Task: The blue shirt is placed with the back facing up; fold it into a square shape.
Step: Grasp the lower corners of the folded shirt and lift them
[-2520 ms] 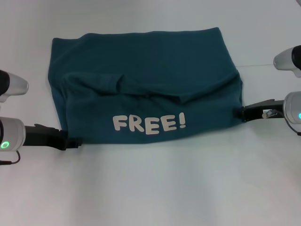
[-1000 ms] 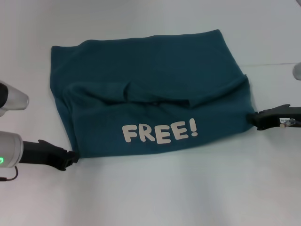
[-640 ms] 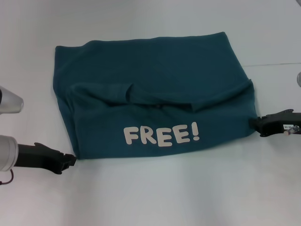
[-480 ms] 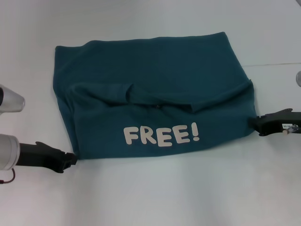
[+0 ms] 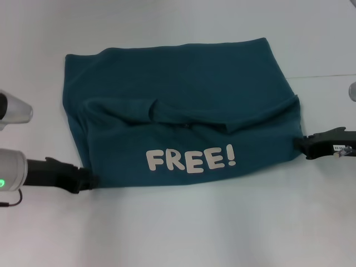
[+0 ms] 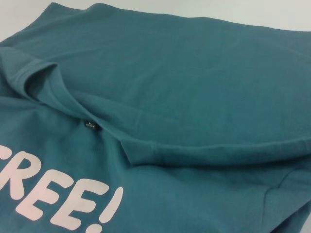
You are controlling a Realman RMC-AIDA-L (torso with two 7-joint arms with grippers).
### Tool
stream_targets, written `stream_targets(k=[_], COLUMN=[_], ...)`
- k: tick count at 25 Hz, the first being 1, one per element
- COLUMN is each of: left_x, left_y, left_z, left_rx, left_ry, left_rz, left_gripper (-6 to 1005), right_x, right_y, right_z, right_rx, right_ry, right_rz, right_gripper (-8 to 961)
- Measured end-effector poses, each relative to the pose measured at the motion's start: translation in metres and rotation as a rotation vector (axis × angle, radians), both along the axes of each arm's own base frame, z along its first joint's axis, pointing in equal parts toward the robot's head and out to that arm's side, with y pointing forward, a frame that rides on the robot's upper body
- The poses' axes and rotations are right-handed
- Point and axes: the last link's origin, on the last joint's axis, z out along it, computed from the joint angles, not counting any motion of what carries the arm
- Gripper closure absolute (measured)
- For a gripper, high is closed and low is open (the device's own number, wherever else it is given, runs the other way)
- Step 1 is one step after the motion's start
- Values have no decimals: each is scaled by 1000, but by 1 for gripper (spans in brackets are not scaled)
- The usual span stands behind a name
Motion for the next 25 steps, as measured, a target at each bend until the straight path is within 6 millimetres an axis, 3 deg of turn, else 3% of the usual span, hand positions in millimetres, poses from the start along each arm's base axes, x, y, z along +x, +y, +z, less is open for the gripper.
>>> stream_targets(k=[5,16,25], left_x=[4,0,-4], left_y=[7,7,5], left_z=[-3,-5,-13], left_rx=[12,12,0], left_ry=[5,14,13], left_rz=[-6,10,22], left_gripper=[604,368,330], right_x=[1,2,2], right_y=[0,2,6], right_z=[-1,-1,-4], right_rx=[0,10,4], right_ry=[1,-1,-3], right_rz=[-3,-7,-8], right_gripper=[917,917,917])
